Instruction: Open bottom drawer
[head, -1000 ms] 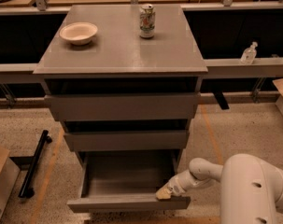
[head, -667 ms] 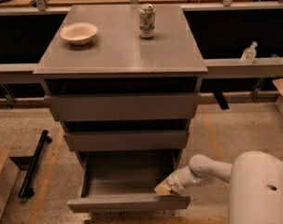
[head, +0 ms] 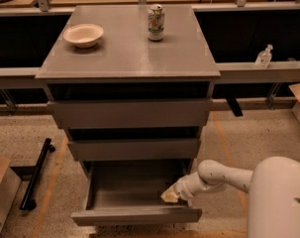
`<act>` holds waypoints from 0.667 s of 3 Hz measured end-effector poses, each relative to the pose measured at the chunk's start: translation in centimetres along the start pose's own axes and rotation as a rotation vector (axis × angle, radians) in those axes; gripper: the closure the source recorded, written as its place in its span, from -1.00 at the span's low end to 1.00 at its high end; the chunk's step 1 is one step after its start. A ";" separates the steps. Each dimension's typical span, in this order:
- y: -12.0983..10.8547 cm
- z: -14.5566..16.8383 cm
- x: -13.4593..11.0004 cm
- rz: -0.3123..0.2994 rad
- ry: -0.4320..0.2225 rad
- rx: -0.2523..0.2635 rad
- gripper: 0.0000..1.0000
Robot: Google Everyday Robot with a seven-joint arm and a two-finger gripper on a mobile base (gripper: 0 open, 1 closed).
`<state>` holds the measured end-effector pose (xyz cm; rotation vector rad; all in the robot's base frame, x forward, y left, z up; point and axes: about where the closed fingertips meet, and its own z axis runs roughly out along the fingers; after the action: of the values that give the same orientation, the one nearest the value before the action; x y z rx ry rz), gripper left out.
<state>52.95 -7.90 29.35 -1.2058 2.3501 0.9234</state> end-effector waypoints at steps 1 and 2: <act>0.1 0.2 0.0 0.000 0.001 -0.004 -0.66; 0.3 0.4 0.0 -0.001 0.002 -0.008 -1.00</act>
Offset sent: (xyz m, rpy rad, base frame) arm -0.0011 0.0018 -0.0008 0.0013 0.0021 0.0026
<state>52.71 -7.53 29.16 -1.2107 2.3496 0.9324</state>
